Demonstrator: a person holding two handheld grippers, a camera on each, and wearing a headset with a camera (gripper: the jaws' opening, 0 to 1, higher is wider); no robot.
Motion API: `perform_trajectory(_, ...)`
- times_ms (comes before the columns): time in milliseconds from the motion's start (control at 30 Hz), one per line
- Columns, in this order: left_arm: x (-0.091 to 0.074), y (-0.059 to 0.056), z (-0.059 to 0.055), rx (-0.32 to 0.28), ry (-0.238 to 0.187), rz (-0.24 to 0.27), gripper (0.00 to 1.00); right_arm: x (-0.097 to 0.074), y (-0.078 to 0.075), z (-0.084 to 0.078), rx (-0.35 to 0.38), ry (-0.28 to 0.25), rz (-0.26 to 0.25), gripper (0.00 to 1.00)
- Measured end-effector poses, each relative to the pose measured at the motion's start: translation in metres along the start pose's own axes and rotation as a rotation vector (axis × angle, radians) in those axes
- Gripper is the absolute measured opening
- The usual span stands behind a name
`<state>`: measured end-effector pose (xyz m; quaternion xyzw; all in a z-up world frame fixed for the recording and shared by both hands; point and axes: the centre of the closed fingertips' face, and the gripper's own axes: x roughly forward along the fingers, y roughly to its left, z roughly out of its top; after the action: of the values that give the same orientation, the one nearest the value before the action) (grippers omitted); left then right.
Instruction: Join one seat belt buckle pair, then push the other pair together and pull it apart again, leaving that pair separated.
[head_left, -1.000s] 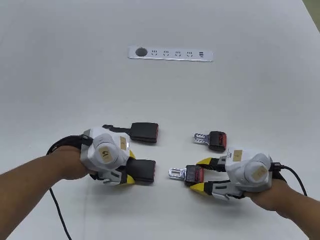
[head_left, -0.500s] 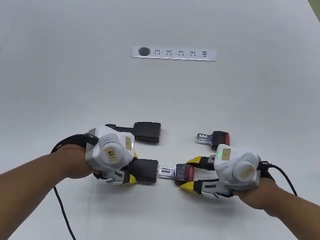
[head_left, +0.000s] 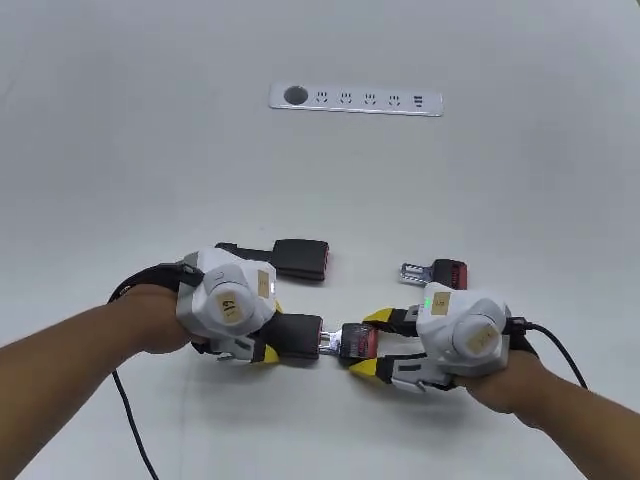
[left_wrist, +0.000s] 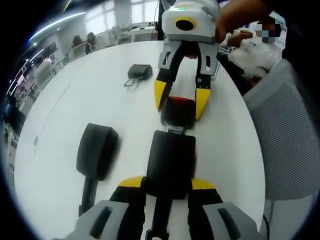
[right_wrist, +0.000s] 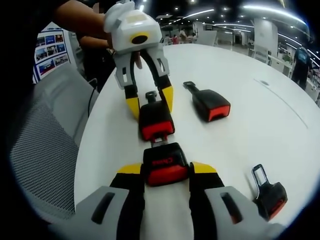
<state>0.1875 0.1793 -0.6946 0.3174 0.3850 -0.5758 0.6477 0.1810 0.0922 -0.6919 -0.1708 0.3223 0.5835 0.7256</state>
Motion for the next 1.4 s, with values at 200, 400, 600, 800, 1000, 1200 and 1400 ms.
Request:
perform_trajectory(200, 0.001, -0.001, 0.001, 0.01, -0.015, -0.01, 0.33, 0.004, 0.001, 0.002, -0.001, -0.001, 0.013, 0.33)
perform_trajectory(400, 0.001, -0.001, 0.002, 0.018, -0.016, -0.01, 0.33, 0.011, 0.005, 0.008, -0.006, -0.005, 0.003, 0.33)
perform_trajectory(600, 0.004, 0.002, 0.002, 0.029, -0.03, -0.012, 0.33, 0.016, 0.005, 0.015, -0.014, -0.011, -0.002, 0.33)
perform_trajectory(800, 0.002, 0.002, 0.0, 0.033, -0.027, -0.017, 0.33, 0.009, 0.013, 0.021, -0.013, -0.001, 0.006, 0.33)
perform_trajectory(1000, 0.001, 0.002, -0.001, 0.036, -0.035, -0.018, 0.33, 0.007, 0.01, 0.018, -0.012, -0.003, 0.011, 0.33)
perform_trajectory(1200, 0.0, 0.001, -0.002, 0.049, -0.057, -0.02, 0.33, 0.008, 0.011, 0.016, -0.024, -0.01, 0.018, 0.33)
perform_trajectory(1400, -0.001, -0.001, -0.001, 0.074, -0.105, -0.027, 0.33, 0.008, 0.008, 0.014, -0.04, 0.012, 0.024, 0.33)
